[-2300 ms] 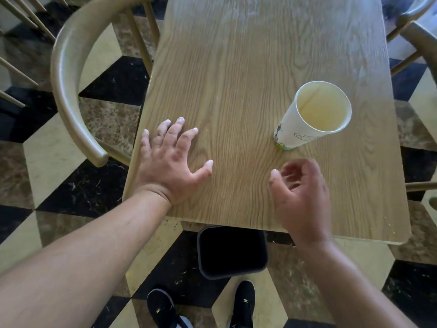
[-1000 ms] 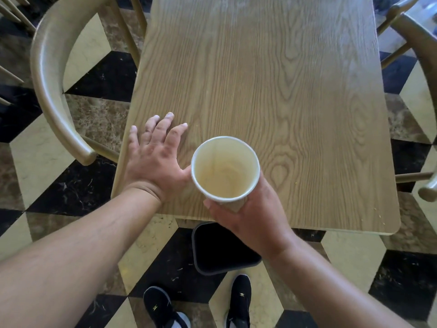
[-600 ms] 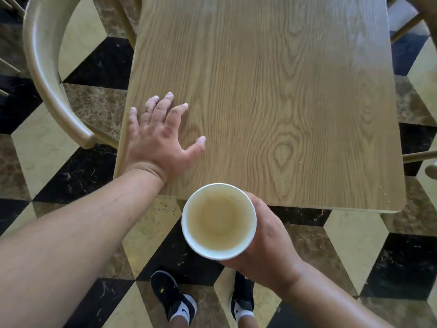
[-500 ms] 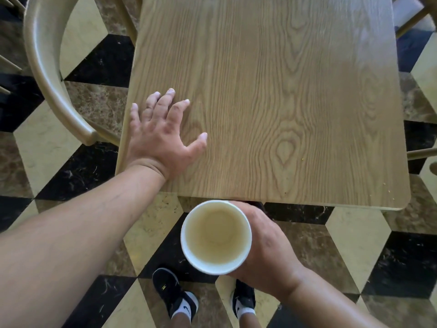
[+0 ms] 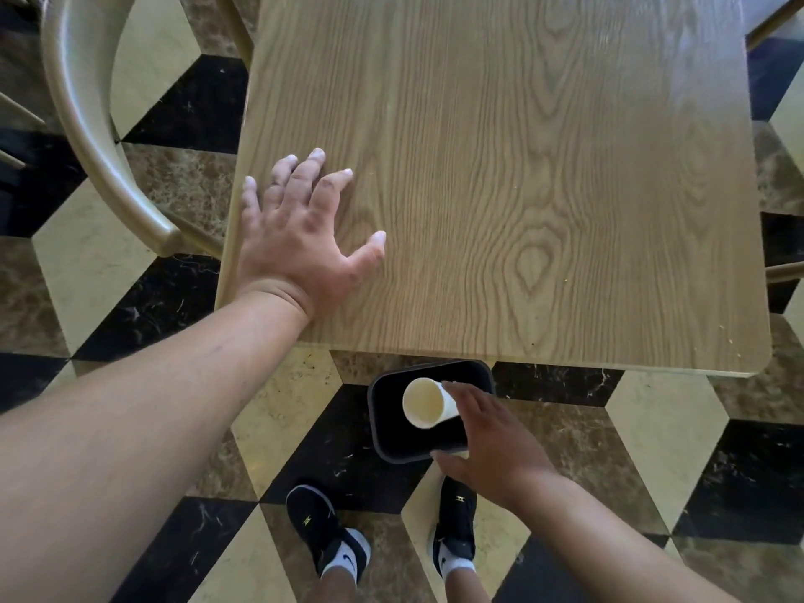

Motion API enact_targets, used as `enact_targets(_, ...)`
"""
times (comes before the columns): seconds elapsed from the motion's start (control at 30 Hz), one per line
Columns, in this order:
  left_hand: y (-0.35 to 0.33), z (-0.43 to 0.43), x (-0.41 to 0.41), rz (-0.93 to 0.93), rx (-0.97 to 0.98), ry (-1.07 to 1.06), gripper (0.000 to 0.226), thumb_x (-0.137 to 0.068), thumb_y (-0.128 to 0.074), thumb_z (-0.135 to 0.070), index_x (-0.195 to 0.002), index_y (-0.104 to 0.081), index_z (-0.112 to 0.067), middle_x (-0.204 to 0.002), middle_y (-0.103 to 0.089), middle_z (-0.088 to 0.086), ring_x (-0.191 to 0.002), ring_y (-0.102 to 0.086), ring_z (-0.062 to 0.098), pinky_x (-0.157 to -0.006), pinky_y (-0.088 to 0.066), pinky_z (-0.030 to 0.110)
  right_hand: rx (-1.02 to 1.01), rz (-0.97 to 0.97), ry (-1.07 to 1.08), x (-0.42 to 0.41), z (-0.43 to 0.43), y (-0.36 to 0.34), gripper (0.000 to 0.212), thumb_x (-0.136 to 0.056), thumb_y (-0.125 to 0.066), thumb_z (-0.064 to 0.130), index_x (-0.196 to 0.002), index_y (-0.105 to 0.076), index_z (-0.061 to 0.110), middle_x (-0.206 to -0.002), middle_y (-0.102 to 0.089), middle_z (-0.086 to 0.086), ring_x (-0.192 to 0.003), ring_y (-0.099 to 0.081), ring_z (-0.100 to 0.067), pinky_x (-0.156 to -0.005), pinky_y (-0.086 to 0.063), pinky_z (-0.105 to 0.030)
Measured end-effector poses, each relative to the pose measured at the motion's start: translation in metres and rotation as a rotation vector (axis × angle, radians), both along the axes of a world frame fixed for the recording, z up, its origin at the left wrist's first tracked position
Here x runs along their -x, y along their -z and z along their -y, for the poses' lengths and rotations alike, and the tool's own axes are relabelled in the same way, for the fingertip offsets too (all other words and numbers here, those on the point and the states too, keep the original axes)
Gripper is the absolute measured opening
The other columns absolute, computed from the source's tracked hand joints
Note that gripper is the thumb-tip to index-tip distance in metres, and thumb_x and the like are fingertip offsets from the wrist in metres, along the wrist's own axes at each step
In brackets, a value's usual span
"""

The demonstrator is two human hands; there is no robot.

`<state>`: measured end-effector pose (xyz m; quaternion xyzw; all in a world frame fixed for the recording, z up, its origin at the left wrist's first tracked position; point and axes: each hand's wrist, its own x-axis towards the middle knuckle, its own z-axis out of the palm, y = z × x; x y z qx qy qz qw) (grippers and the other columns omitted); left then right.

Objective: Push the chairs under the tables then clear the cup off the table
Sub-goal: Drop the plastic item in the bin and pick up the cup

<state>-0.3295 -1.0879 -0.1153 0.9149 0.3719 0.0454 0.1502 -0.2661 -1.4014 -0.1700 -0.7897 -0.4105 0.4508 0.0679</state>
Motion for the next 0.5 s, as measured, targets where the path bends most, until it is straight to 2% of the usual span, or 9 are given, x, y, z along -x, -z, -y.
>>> enact_targets(0.07,0.0,0.0,0.0,0.004,0.001,0.001,0.08,-0.085,-0.047,-0.077,-0.15,-0.042,-0.031,-0.169,-0.027,0.003,-0.158,-0.011,0.024,-0.127,0.001,0.059,-0.049,0.014,-0.031,0.0,-0.01,-0.007,0.078,-0.099,-0.06,0.058,-0.164,-0.024,0.033,-0.168,-0.029,0.012,-0.155,-0.022,-0.013,-0.121,-0.025,-0.031)
enact_targets(0.17,0.0,0.0,0.0,0.007,0.003,0.002,0.08,-0.085,-0.047,-0.076,-0.151,-0.041,-0.031,-0.169,-0.027,0.003,-0.158,-0.011,0.025,-0.126,0.0,0.06,-0.2,0.078,-0.112,0.002,-0.031,-0.027,0.061,-0.1,-0.053,0.059,-0.153,-0.047,0.029,-0.152,-0.053,0.008,-0.145,-0.041,-0.016,-0.115,-0.038,-0.032)
enact_targets(0.27,0.0,0.0,0.0,0.008,0.0,0.001,0.08,-0.085,-0.047,-0.077,-0.151,-0.041,-0.031,-0.169,-0.027,0.003,-0.158,-0.011,0.024,-0.126,0.0,0.06,-0.372,0.125,-0.121,0.006,-0.055,-0.054,0.045,-0.101,-0.051,0.056,-0.134,-0.062,0.028,-0.123,-0.069,0.009,-0.114,-0.062,-0.017,-0.096,-0.055,-0.037)
enact_targets(0.37,0.001,0.0,0.0,0.018,0.003,-0.001,0.08,-0.085,-0.048,-0.076,-0.15,-0.042,-0.03,-0.169,-0.028,0.003,-0.158,-0.012,0.025,-0.126,0.0,0.06,-0.647,0.126,-0.071,0.003,-0.077,-0.076,0.026,-0.103,-0.059,0.038,-0.114,-0.071,0.017,-0.104,-0.072,0.005,-0.091,-0.066,-0.017,-0.078,-0.057,-0.038)
enact_targets(0.43,0.001,0.0,0.0,0.019,0.002,0.0,0.081,-0.084,-0.047,-0.077,-0.15,-0.043,-0.03,-0.169,-0.028,0.003,-0.158,-0.013,0.025,-0.126,0.0,0.06,-0.811,0.158,-0.038,-0.006,-0.091,-0.09,0.019,-0.102,-0.063,0.028,-0.104,-0.073,0.012,-0.099,-0.074,0.002,-0.088,-0.067,-0.019,-0.078,-0.056,-0.037)
enact_targets(0.5,0.001,0.0,0.0,0.01,0.001,0.0,0.082,-0.084,-0.046,-0.078,-0.151,-0.042,-0.03,-0.169,-0.028,0.003,-0.158,-0.012,0.024,-0.127,0.0,0.059,-0.911,0.198,-0.003,-0.021,-0.107,-0.104,0.018,-0.1,-0.066,0.022,-0.109,-0.074,0.009,-0.106,-0.075,-0.002,-0.099,-0.069,-0.02,-0.091,-0.054,-0.035)
